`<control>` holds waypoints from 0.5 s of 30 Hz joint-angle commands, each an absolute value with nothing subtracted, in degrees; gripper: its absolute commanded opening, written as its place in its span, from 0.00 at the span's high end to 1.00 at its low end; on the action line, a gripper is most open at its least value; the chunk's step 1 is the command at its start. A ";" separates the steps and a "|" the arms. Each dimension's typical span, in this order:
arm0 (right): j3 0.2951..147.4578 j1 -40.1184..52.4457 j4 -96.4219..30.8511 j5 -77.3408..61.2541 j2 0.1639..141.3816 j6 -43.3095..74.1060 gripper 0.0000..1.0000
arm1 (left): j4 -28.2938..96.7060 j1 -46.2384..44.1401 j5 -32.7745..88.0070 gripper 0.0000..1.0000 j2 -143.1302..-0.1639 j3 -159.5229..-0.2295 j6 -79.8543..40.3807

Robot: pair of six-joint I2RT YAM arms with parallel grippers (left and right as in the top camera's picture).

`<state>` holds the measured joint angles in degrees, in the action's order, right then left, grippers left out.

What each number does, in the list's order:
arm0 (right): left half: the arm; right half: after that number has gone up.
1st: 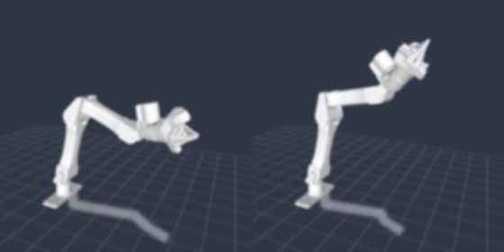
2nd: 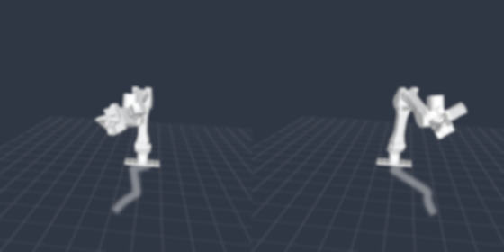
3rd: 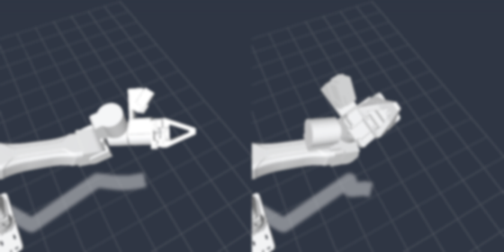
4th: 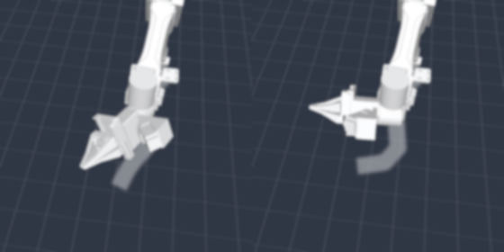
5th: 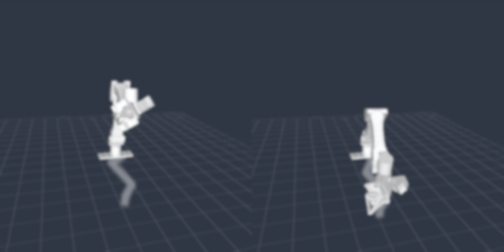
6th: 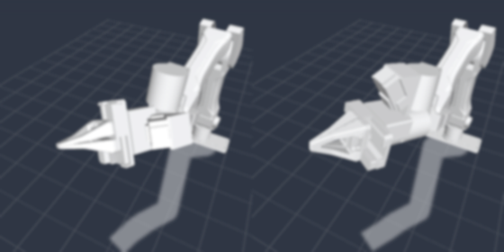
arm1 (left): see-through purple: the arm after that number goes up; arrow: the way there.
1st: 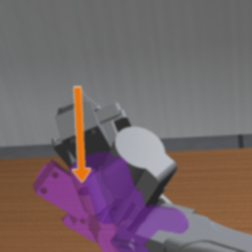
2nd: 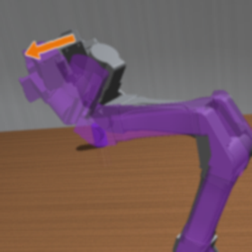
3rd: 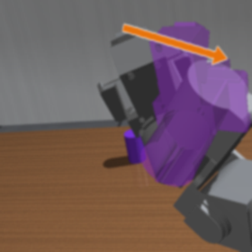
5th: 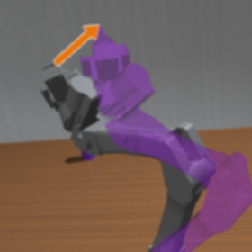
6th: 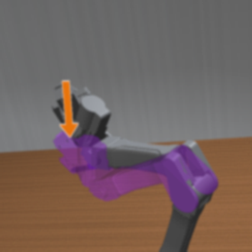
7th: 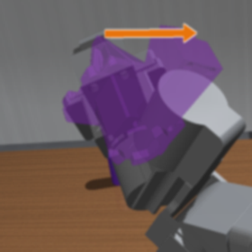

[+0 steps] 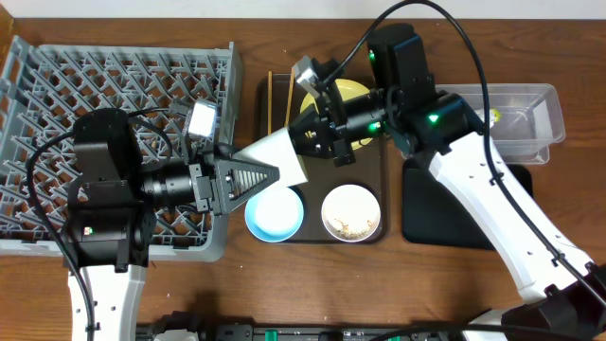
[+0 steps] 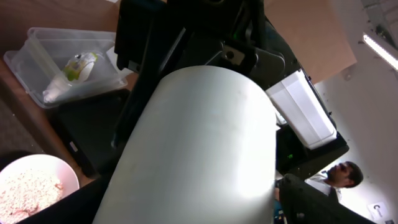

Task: Sort waste into correct bins and load items into the dishwasher

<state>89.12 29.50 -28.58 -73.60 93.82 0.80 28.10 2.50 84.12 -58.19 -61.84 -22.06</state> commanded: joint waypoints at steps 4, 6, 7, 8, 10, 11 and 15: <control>89.73 30.41 -28.16 -69.30 93.27 2.96 0.98 | 27.73 2.17 88.42 0.27 -57.87 -63.09 -21.08; 89.73 30.41 -28.56 -69.21 93.27 2.94 0.83 | 27.75 2.17 87.24 0.31 -57.87 -63.09 -21.06; 89.73 30.41 -28.56 -69.21 93.27 2.94 0.70 | 27.75 2.17 86.11 0.32 -57.87 -63.09 -21.08; 89.73 30.39 -28.58 -69.19 93.27 2.94 0.62 | 27.75 2.17 85.01 0.34 -57.87 -63.09 -21.08; 89.73 30.04 -29.02 -68.05 93.27 2.94 0.52 | 27.77 2.17 81.41 0.35 -57.84 -63.09 -21.08; 89.73 29.71 -29.65 -66.81 93.23 2.94 0.49 | 27.81 2.17 78.74 0.35 -57.78 -63.09 -21.08; 89.73 26.85 -34.39 -59.31 92.82 2.94 0.46 | 30.94 3.36 64.99 0.36 -56.90 -63.09 -21.06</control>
<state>89.12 29.10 -32.14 -66.11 93.67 2.72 28.95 2.42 76.93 -58.06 -61.84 -21.58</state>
